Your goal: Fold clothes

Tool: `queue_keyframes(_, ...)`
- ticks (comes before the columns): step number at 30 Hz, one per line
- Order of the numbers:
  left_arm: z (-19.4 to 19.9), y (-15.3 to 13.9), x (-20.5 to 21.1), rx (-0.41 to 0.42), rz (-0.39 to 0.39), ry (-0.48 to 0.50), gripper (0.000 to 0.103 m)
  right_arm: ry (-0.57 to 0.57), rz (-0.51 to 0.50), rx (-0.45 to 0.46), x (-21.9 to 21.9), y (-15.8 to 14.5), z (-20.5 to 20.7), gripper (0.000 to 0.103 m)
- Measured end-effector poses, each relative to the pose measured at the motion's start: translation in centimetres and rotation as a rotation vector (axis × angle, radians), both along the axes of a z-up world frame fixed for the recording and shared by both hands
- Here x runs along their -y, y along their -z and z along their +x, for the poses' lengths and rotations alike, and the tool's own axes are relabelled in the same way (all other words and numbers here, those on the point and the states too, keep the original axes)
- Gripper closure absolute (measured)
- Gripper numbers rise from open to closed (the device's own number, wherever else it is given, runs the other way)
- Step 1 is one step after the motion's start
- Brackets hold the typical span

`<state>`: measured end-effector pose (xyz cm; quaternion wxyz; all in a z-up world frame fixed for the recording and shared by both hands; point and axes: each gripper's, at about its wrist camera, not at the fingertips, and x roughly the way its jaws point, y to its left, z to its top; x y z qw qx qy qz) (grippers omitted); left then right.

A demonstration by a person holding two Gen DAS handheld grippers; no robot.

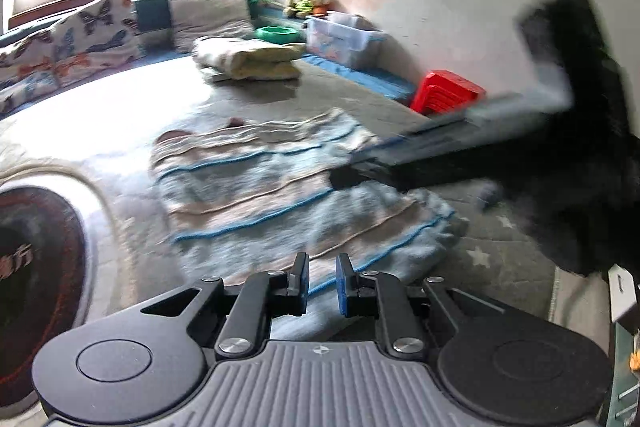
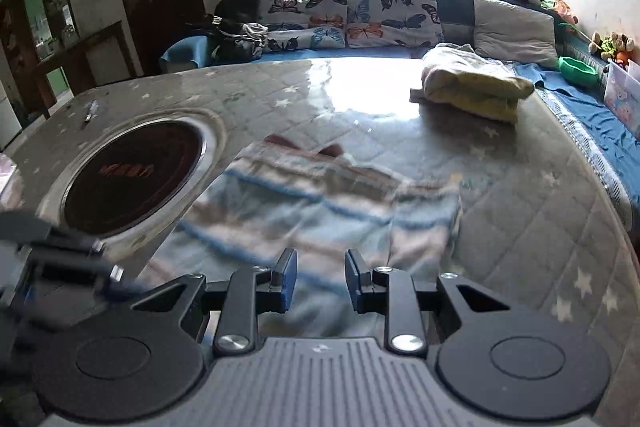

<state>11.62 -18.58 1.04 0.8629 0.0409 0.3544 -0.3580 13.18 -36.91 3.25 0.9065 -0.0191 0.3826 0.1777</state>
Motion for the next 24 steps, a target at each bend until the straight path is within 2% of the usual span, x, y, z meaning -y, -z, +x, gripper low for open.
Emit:
queue_keyframes(2, 0.0, 0.1, -0.7, -0.002, 0.006, -0.025, 0.087, 0.003, 0.004, 0.003, 0.1, 0.1, -1.6, 0.075)
queue_keyframes(4, -0.1, 0.2, -1.3, -0.005, 0.011, -0.044, 0.087, 0.014, -0.002, 0.010, 0.3, 0.4, -3.0, 0.069)
queue_keyframes(8, -0.3, 0.5, -2.3, -0.011, 0.022, -0.076, 0.087, 0.045, -0.009, 0.026, 0.8, 0.9, -5.3, 0.068)
queue_keyframes(12, -0.5, 0.7, -2.9, -0.011, 0.032, -0.094, 0.087, 0.104, 0.035, 0.027, 2.1, 1.6, -7.2, 0.069)
queue_keyframes(24, -1.1, 0.4, -2.9, -0.006, 0.053, -0.108, 0.087, 0.171, 0.112, 0.055, 3.1, 1.2, -8.6, 0.068)
